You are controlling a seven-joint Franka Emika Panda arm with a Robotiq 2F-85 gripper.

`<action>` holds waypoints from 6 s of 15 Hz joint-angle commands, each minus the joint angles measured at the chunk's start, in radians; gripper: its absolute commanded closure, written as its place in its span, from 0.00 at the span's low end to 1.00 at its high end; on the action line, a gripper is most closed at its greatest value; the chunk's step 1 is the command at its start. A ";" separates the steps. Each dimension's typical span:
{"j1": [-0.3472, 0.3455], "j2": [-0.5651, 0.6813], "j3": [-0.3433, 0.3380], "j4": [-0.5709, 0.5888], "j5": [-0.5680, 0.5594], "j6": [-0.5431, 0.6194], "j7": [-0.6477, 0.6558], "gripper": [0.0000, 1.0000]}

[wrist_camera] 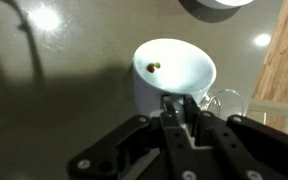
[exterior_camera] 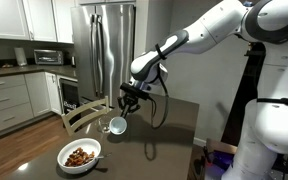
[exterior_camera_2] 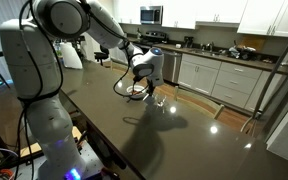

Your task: Slide the white mug to the right, pour the contents in the white mug into the bowl

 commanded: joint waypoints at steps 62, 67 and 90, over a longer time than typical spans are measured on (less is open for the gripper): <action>-0.228 0.290 -0.147 0.222 0.528 -0.444 -0.190 0.94; -0.227 0.310 -0.163 0.232 0.538 -0.421 -0.170 0.94; -0.107 0.137 -0.136 0.079 0.408 0.004 -0.270 0.00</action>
